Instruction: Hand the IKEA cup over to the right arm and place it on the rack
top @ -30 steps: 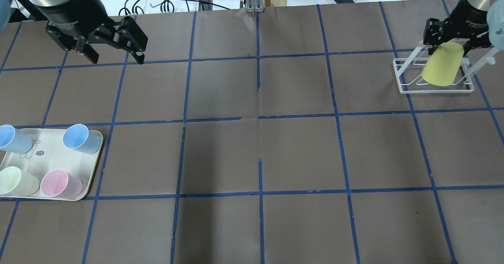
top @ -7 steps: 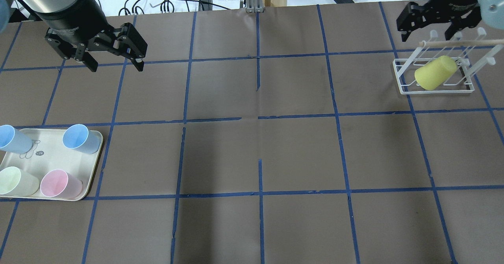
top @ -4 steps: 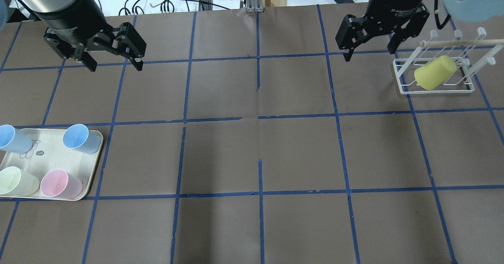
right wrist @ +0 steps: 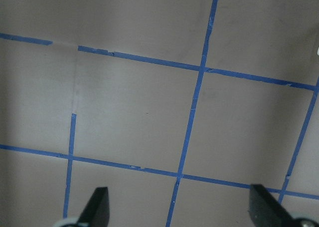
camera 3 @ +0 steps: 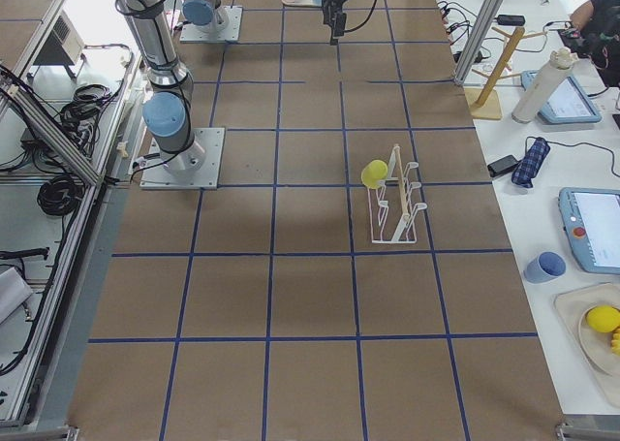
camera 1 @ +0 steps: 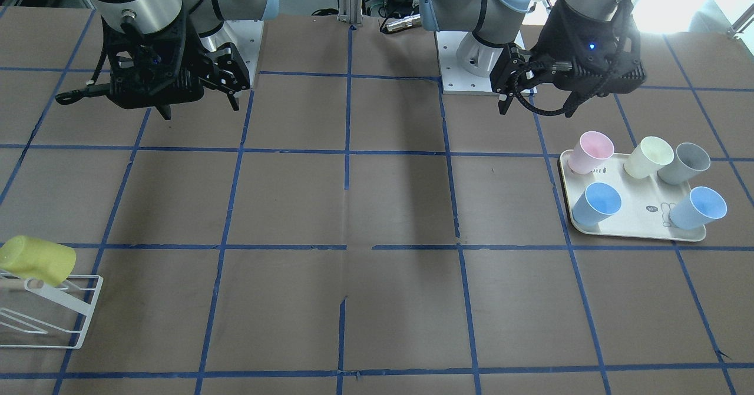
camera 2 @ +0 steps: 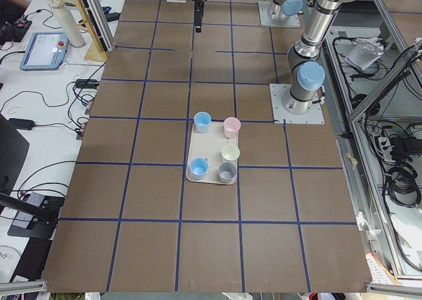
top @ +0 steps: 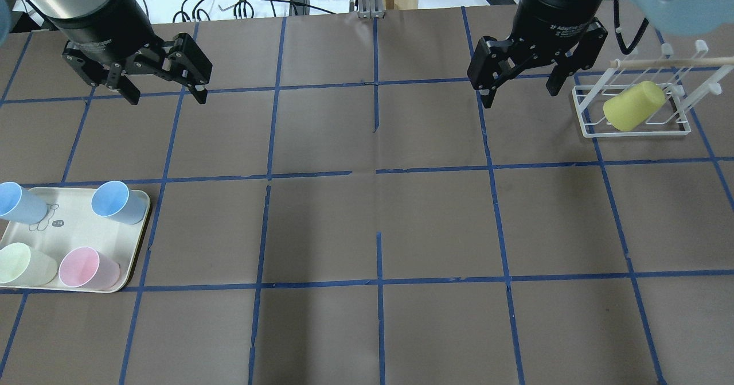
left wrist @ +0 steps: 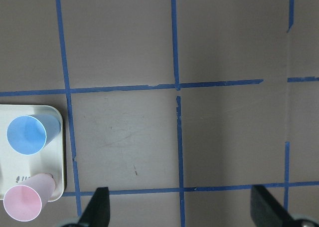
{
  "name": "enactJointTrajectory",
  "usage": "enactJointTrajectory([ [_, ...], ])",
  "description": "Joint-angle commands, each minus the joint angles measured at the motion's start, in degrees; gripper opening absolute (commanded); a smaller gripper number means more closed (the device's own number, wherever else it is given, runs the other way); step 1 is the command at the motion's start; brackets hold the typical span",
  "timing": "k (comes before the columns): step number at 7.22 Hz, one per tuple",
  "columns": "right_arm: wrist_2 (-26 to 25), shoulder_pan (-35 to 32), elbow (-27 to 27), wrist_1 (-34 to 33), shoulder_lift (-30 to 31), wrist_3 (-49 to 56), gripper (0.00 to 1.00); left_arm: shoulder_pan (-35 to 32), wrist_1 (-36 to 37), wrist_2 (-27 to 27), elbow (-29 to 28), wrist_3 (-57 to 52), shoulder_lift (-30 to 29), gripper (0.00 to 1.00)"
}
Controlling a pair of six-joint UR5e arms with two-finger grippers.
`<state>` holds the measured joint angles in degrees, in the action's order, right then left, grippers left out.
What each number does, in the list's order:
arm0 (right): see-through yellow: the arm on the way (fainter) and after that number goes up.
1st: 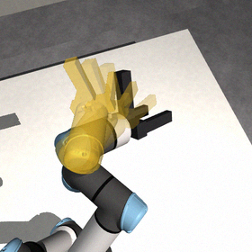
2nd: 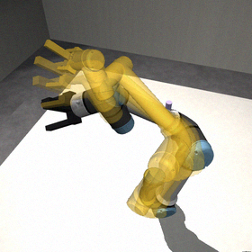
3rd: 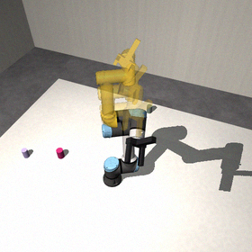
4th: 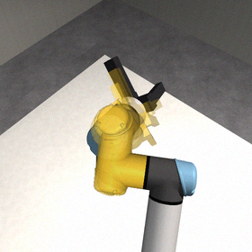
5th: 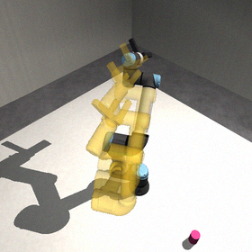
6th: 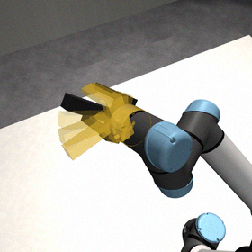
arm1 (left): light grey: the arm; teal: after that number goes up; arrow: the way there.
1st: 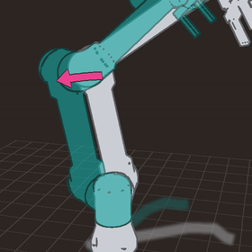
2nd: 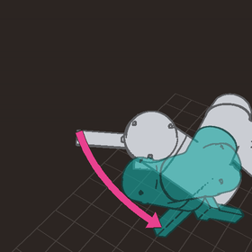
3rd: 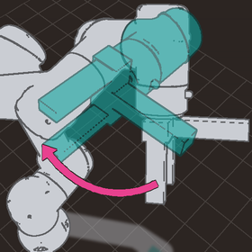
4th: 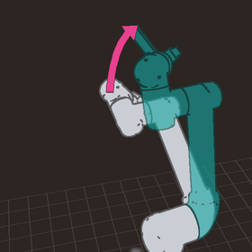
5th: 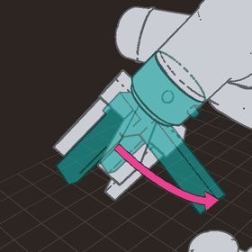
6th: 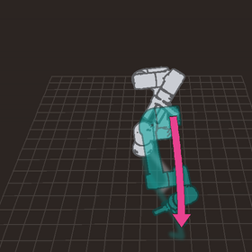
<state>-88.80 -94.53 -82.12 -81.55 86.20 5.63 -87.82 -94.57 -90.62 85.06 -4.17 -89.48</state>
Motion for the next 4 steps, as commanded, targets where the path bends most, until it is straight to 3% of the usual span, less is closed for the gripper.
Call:
enactJointTrajectory([
  [1, 0.0, 0.5, -0.1, 0.0, 0.1, -0.2, 1.00, 0.0, 0.0, 0.0, 0.0, 0.0, 0.1, 1.00],
  [4, 1.3, 3.7, 0.1, -0.9, 0.5, -2.0, 1.00, 0.0, 0.0, 0.1, -0.1, 0.0, 0.1, 1.00],
])
